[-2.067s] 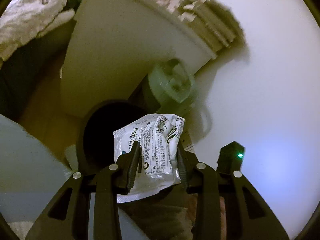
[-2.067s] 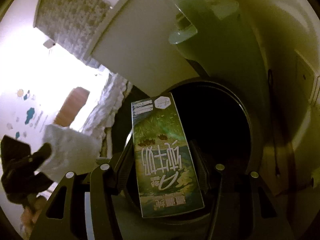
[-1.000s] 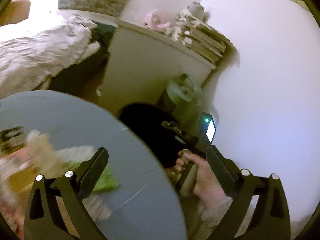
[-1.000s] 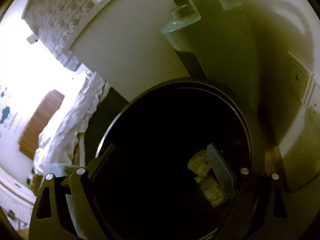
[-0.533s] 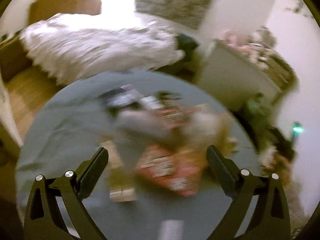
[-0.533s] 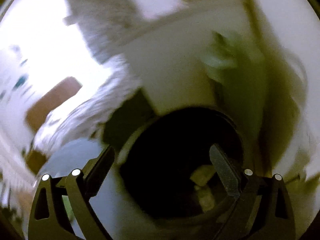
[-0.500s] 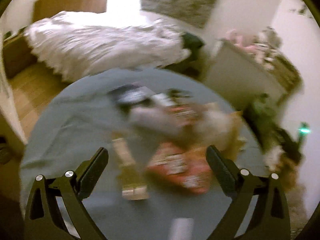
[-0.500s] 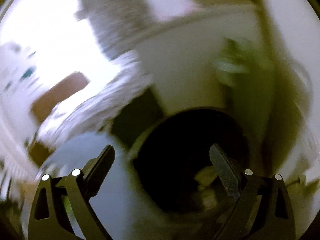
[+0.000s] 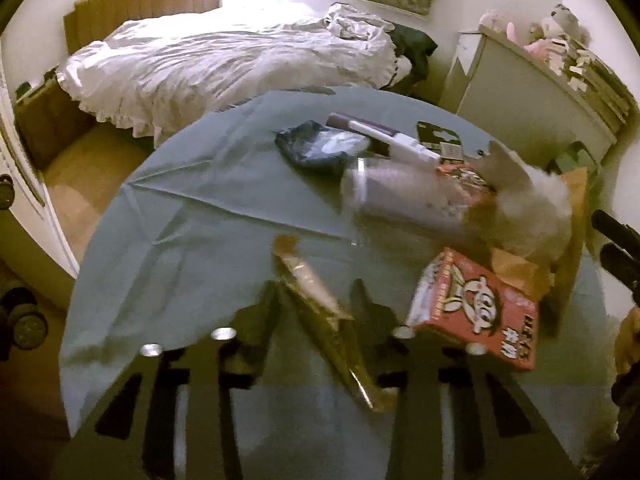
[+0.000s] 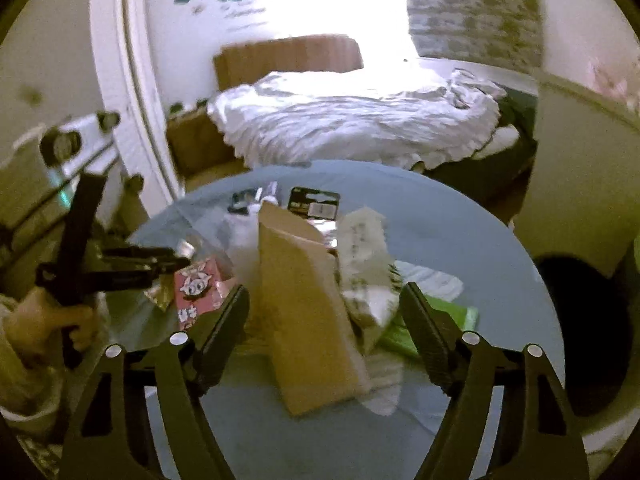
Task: Collect trash
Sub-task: 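Grasp the tan paper bag with the right tool while the left tool approaches the wrapper, then grasp the snack wrapper with the left tool while the right tool carries the paper bag to the bin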
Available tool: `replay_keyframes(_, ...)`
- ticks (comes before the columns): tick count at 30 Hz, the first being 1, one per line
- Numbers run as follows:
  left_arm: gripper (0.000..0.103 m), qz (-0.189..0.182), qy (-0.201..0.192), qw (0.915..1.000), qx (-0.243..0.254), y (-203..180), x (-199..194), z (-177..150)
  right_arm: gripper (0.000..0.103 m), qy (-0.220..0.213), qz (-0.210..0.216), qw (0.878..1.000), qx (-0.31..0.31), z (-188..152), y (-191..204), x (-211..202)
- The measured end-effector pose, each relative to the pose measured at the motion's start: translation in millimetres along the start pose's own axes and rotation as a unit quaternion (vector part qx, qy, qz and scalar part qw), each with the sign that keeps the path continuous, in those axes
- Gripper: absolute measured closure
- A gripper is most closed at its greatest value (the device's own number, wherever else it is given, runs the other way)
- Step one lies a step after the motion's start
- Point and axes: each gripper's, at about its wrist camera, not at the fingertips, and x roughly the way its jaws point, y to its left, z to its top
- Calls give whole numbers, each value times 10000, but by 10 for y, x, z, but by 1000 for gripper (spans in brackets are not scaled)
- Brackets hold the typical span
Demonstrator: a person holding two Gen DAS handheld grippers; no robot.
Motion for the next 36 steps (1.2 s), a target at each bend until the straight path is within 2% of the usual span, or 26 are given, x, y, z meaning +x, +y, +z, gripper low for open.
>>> replay_keyframes(3, 87, -157, -2, 9996, -241, 152, -33, -19, 43, 345, -95, 9992, -197, 6, 110, 213)
replay_keyframes(4, 88, -219, 2, 9993, -308, 194, -41, -27, 55, 472, -95, 9985, -249, 6, 128, 278)
replay_keyframes(7, 88, -349, -74, 9983, -452, 284, -117, -69, 62, 441, 24, 9988, -211, -26, 184, 315)
replay_keyframes(11, 88, -584, -288, 9961, -587, 335, -284, -77, 63, 9, 488, 9986, 192, -42, 37, 29)
replay_keyframes(16, 88, -990, -593, 9927, -345, 103, -541, 100, 63, -722, 1013, 9876, 953, -33, -366, -420)
replay_keyframes(22, 88, -1465, -791, 9860, 72, -401, -670, 415, 63, -1348, 853, 9693, 1870, -139, -1080, -730)
replay_keyframes(24, 88, -1364, -806, 9866, 384, -612, -693, 516, 63, -1360, 612, 9654, 2140, -228, -1333, -769)
replay_keyframes(26, 86, -1221, -779, 9885, 438, -631, -718, 538, 63, -1402, 485, 9633, 2235, -320, -1475, -825)
replay_keyframes(28, 85, -771, -617, 9945, 347, -497, -692, 475, 63, -1435, 470, 9611, 2312, -435, -1581, -870)
replay_keyframes(29, 81, -565, -547, 9964, 306, -415, -670, 417, 63, -1414, 478, 9607, 2340, -479, -1607, -859)
replay_keyframes(30, 66, -202, -419, 9987, 215, -292, -607, 324, 63, -1374, 496, 9605, 2370, -515, -1623, -832)
replay_keyframes(31, 55, 13, -316, 9994, 136, -215, -556, 269, 63, -1319, 535, 9603, 2399, -550, -1626, -792)
replay_keyframes(32, 39, 269, -155, 9995, 27, -116, -476, 179, 63, -1284, 566, 9605, 2401, -575, -1618, -762)
replay_keyframes(36, 40, 676, 337, 9971, 92, 16, -198, -39, 63, -1125, 699, 9651, 2258, -571, -1455, -604)
